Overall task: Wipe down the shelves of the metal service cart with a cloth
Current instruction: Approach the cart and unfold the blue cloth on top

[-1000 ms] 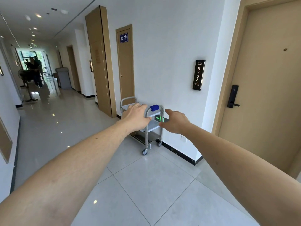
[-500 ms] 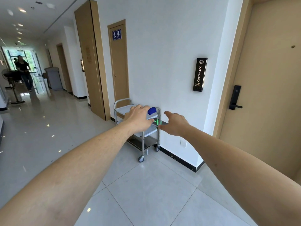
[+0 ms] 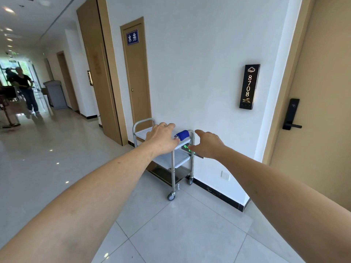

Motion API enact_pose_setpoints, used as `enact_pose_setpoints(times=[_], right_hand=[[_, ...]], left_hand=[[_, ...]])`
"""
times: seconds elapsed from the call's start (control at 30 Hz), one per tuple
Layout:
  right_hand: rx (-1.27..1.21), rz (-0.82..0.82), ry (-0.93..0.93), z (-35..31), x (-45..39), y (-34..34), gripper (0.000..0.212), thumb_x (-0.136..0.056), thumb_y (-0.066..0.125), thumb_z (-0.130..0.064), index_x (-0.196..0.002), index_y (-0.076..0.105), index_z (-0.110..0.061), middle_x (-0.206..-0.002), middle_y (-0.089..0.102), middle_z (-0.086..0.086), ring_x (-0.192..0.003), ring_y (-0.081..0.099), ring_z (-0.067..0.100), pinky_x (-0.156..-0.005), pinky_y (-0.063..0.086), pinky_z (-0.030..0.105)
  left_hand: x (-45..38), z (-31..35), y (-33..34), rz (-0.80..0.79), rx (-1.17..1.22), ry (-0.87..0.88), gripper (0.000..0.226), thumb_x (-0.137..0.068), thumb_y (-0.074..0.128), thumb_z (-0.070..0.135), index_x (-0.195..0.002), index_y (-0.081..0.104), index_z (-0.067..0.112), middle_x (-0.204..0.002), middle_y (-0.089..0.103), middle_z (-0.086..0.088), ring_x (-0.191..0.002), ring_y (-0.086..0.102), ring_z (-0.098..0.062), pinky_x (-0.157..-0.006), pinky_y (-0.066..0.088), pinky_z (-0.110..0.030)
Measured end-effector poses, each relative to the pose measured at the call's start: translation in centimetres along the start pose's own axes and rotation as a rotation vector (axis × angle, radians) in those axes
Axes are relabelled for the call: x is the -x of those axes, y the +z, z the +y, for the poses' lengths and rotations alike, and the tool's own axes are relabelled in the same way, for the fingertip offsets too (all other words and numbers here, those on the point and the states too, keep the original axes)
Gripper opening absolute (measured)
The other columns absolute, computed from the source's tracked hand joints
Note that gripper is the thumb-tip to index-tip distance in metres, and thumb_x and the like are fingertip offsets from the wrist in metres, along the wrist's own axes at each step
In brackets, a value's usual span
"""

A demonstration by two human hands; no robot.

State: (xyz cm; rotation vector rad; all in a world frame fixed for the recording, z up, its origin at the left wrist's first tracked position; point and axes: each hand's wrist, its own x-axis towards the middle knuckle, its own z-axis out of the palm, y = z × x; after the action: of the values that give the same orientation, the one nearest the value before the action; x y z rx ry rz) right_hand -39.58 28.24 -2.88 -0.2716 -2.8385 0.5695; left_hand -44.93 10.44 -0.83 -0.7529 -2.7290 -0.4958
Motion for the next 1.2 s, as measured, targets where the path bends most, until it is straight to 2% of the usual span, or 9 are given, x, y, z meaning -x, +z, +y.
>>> enact_pose_setpoints(times=[0.17,0.3,0.5,0.83,1.2], right_hand=[[0.005,-0.014,-0.005,0.0,-4.9,1.9,0.059,-0.088,0.063,-0.047,-0.139,0.044,-0.025,-0.099,0.051,0.001,-0.113,0.052,0.032,-0.084,0.046,0.037],[0.028,-0.03,-0.003,1.2,-9.2,3.1,0.06,-0.089,0.063,-0.047,-0.139,0.042,-0.023,-0.104,0.05,0.002,-0.113,0.051,0.033,-0.091,0.049,0.041],[0.023,-0.032,-0.023,4.4,-17.5,5.2,0.05,-0.087,0.063,-0.046,-0.128,0.048,-0.02,-0.107,0.055,0.006,-0.108,0.053,0.035,-0.092,0.05,0.045],[0.008,-0.082,-0.038,10.4,-32.6,6.2,0.065,-0.087,0.062,-0.05,-0.141,0.042,-0.019,-0.121,0.057,0.009,-0.117,0.05,0.033,-0.097,0.047,0.046],[-0.011,-0.14,-0.021,13.4,-43.2,10.6,0.063,-0.087,0.063,-0.048,-0.14,0.043,-0.02,-0.117,0.059,0.01,-0.11,0.054,0.033,-0.095,0.049,0.044]], left_hand=[[-4.3,-2.8,2.0,-0.012,0.01,-0.027,0.064,-0.09,0.058,0.047,-0.146,0.038,0.022,-0.146,0.044,-0.008,-0.134,0.037,-0.031,-0.101,0.039,-0.045],[-8.0,-4.0,4.2,-0.021,0.013,-0.037,0.064,-0.091,0.058,0.046,-0.147,0.037,0.022,-0.147,0.043,-0.008,-0.135,0.036,-0.031,-0.102,0.038,-0.046],[-15.5,-4.9,7.9,-0.027,0.005,-0.049,0.064,-0.092,0.058,0.044,-0.147,0.036,0.021,-0.146,0.042,-0.008,-0.136,0.036,-0.03,-0.102,0.039,-0.046],[-29.3,-5.4,13.2,-0.045,0.019,-0.131,0.064,-0.093,0.057,0.043,-0.149,0.034,0.022,-0.15,0.039,-0.007,-0.138,0.032,-0.029,-0.106,0.038,-0.046],[-39.7,-8.3,20.1,-0.106,0.009,-0.13,0.063,-0.091,0.059,0.043,-0.146,0.036,0.021,-0.146,0.042,-0.007,-0.133,0.037,-0.029,-0.103,0.04,-0.044]])
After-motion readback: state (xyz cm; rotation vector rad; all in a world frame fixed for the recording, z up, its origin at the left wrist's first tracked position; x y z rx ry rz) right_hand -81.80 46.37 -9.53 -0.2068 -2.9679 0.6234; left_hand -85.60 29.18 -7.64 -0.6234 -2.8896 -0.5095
